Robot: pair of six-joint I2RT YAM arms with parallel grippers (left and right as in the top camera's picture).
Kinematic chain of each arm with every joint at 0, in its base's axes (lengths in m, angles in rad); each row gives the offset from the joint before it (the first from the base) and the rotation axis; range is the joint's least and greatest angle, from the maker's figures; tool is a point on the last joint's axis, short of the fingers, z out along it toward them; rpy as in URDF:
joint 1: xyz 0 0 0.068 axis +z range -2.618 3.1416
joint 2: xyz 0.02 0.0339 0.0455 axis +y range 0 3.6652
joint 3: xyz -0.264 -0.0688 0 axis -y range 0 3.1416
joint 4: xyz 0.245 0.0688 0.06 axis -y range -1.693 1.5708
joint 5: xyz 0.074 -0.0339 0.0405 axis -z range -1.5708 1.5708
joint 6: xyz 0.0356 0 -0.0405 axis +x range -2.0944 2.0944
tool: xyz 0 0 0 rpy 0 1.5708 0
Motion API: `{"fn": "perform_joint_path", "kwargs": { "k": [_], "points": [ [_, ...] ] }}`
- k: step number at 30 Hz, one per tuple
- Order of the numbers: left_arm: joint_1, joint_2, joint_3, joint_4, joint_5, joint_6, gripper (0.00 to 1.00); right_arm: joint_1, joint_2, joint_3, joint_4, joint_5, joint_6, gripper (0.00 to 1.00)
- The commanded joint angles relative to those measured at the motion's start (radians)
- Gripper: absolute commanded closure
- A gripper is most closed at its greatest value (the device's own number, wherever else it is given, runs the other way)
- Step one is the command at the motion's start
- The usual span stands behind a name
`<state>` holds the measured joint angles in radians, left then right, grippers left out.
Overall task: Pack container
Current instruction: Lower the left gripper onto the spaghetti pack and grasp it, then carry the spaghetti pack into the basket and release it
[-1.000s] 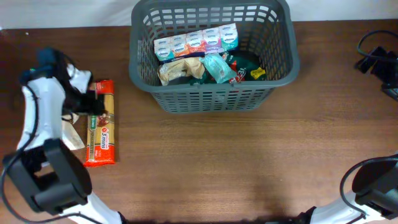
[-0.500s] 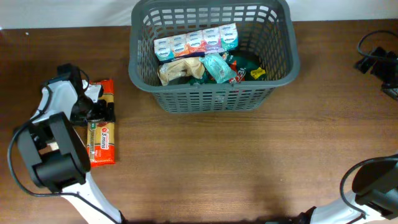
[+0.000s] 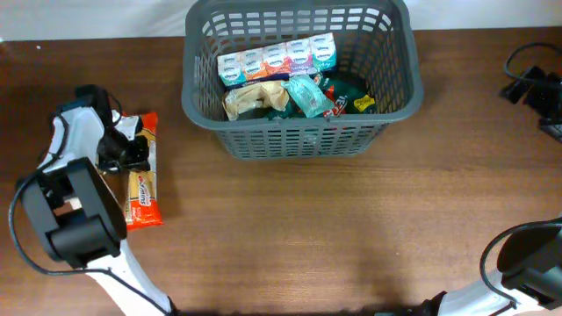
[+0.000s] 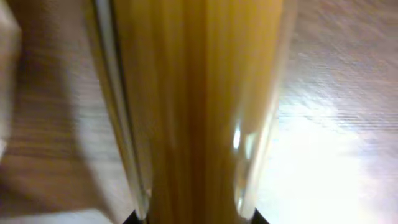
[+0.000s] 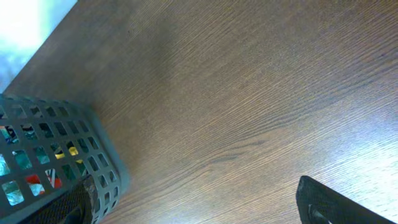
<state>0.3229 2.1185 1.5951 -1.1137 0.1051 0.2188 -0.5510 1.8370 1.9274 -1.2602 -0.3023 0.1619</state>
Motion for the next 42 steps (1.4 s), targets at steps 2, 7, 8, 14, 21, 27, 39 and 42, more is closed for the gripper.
{"fn": "perform_joint_path", "kwargs": {
  "k": [2, 7, 8, 14, 21, 27, 39, 42],
  "points": [
    [0.001, 0.011, 0.291, -0.148, 0.117, -0.016, 0.98, 0.001, 0.005, -0.003, 0.0, -0.008, 0.008, 0.01],
    [0.0, 0.011, 0.758, -0.306, 0.117, -0.006, 0.98, 0.001, 0.005, -0.003, 0.0, -0.008, 0.008, 0.01],
    [-0.001, 0.011, 0.865, -0.324, 0.117, 0.01, 0.98, 0.001, 0.005, -0.003, 0.0, -0.008, 0.008, 0.01],
    [-0.087, 0.011, 1.35, -0.342, 0.236, 0.249, 0.98, 0.001, 0.005, -0.003, 0.0, -0.008, 0.008, 0.01],
    [-0.471, 0.002, 1.539, -0.391, 0.188, 0.911, 0.98, 0.001, 0.005, -0.003, 0.0, -0.008, 0.008, 0.01],
    [-0.733, 0.042, 1.416, -0.377, 0.0, 1.093, 0.98, 0.001, 0.005, -0.003, 0.0, -0.008, 0.008, 0.01],
    [-0.811, 0.208, 1.137, -0.23, -0.155, 0.832, 0.98, 0.001, 0.005, -0.003, 0.0, -0.008, 0.008, 0.01],
    [-0.805, 0.249, 1.135, -0.226, -0.154, 0.737, 0.98, 0.001, 0.005, -0.003, 0.0, -0.008, 0.008, 0.01]
  ]
}}
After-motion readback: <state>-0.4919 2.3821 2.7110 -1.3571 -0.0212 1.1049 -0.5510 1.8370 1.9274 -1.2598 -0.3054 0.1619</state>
